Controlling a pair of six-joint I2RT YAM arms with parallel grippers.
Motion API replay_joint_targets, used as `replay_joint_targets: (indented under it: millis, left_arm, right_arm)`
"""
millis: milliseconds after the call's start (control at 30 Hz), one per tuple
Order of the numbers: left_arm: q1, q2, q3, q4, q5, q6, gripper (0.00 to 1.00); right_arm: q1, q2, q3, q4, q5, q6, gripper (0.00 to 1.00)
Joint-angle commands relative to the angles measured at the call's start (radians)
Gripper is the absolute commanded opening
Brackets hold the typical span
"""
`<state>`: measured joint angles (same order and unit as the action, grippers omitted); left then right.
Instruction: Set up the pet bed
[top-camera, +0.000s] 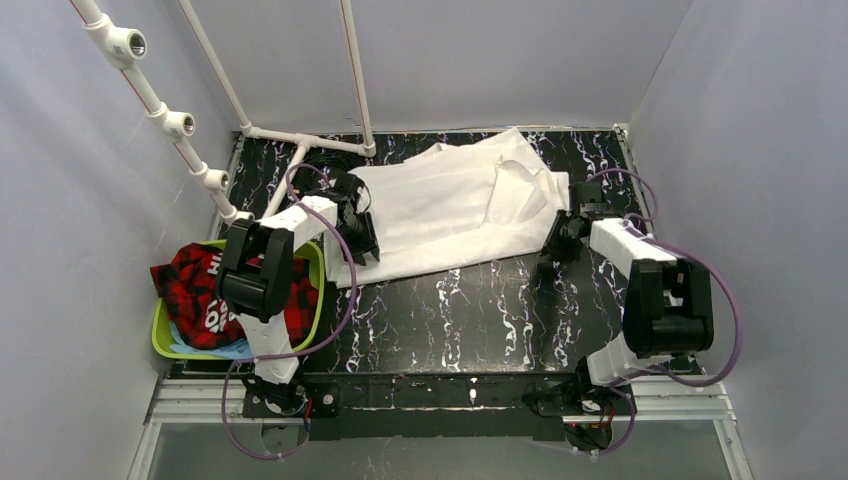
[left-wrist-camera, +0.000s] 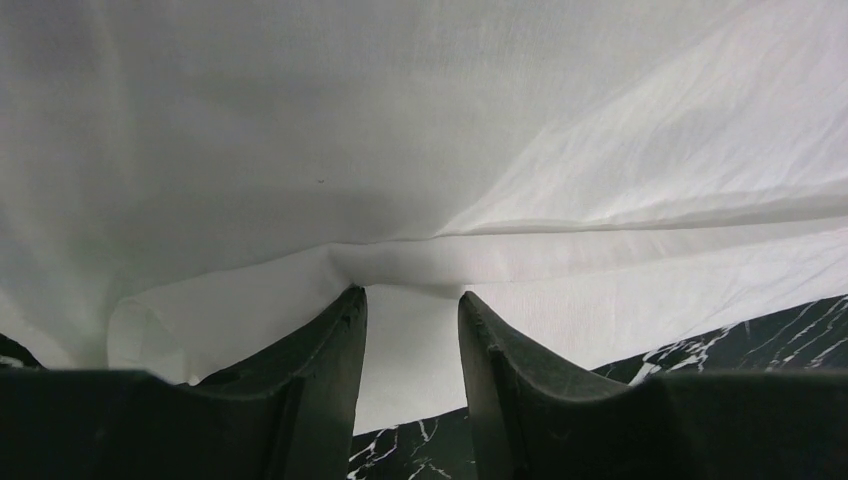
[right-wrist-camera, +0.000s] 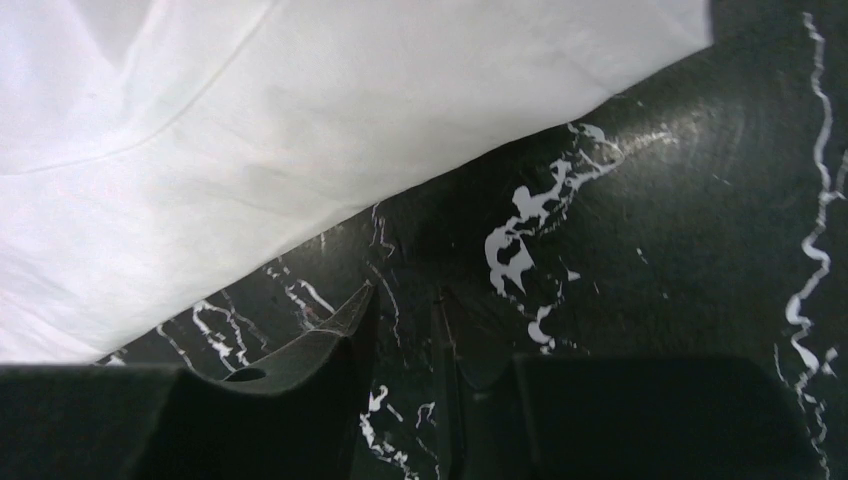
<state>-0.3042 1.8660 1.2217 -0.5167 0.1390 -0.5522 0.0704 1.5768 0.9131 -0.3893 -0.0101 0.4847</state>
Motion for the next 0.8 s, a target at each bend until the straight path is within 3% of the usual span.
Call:
replay_joint_targets:
  millis: [0, 233, 433, 600, 767]
  left_arm:
    - [-0.001, -0.027, -0.052, -0.140, -0.095, 0.059, 0.41]
    - [-0.001, -0.060, 0.133, -0.195, 0.039, 0.103, 0.53]
    - [-0.001, -0.106, 0.069, -0.185, 0.061, 0.087, 0.54]
    - [0.000, -0.122, 0.013, -0.173, 0.080, 0.082, 0.52]
    - [0.001, -0.125, 0.154, -0.251, 0.092, 0.106, 0.53]
  right_arm:
    - [0.000, -0.121, 0.036, 0.040, -0.021, 0.020, 0.35]
    - [0.000, 0.038, 0.136, 0.114, -0.025, -0.005, 0.30]
    - [0.000, 0.083, 0.110, 0.098, 0.065, -0.004, 0.28]
    - [-0.001, 0.008, -0.068, 0.163, 0.184, 0.046, 0.28]
    - [-0.001, -0.096, -0.128, -0.016, 0.287, 0.161, 0.29]
